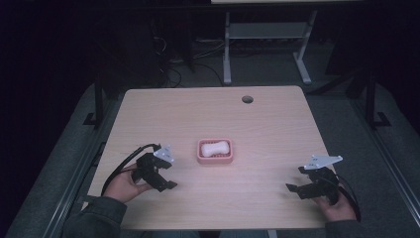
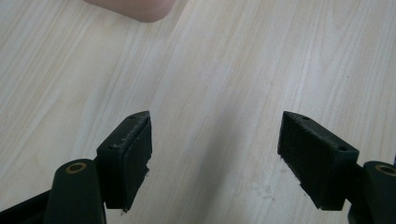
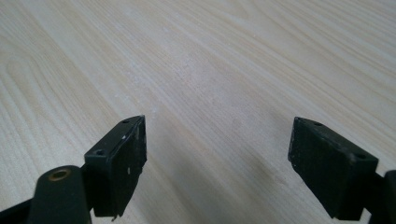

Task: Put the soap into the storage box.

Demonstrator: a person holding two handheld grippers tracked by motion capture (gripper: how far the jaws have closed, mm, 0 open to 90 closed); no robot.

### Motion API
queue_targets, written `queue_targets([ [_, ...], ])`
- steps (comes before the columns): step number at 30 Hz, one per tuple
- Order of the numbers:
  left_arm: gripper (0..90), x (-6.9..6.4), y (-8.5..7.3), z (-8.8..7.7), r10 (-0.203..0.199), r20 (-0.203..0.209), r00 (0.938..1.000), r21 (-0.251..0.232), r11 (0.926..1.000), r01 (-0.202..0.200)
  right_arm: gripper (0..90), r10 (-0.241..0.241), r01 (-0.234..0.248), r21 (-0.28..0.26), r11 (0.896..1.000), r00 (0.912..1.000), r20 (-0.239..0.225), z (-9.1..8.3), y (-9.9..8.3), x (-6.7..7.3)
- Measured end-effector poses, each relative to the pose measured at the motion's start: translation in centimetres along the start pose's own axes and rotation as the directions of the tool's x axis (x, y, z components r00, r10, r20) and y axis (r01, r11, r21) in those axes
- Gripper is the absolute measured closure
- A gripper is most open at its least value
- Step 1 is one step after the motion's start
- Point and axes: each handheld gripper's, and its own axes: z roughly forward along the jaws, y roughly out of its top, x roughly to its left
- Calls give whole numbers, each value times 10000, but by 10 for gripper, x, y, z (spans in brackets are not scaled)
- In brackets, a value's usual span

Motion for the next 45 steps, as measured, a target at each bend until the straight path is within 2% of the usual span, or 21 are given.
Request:
queue_targets([
  [13,257,-4,-15,-6,-95,-78,9999,-63,9999,95,191,30,-30,20,10000,10000,10,-1,0,0],
  [15,257,-5,-18,-6,-241,-91,9997,-175,9996,239,191,-12,12,21,10000,10000,30,-1,0,0],
  [24,252,-7,-32,-6,-390,-58,9992,-193,9991,389,190,-33,33,-4,10000,10000,11,-2,0,0],
  [26,251,-9,-36,-4,-547,-98,9985,-300,9981,544,190,-12,13,9,10000,10000,-13,-1,0,1],
  [28,251,-9,-40,-5,-513,-100,9986,-277,9983,510,190,-40,40,-4,10000,10000,-14,-1,0,1],
  [31,250,-11,-46,-5,-754,-83,9971,-401,9964,750,190,-68,68,15,10000,10000,-22,-1,0,1],
  [32,250,-11,-47,-5,-670,-97,9977,-303,9973,667,191,-61,61,-7,10000,10000,-24,0,0,1],
  [37,245,-14,-55,-3,-913,-90,9958,-421,9950,908,190,-89,89,0,10000,9999,-48,0,0,2],
  [38,245,-14,-57,-3,-788,-98,9968,-332,9964,784,190,-100,100,-2,9999,9999,-54,0,0,2],
  [45,241,-17,-64,-3,-879,-152,9960,-385,9954,872,190,-8,8,-6,10000,10000,-63,-1,-1,4],
])
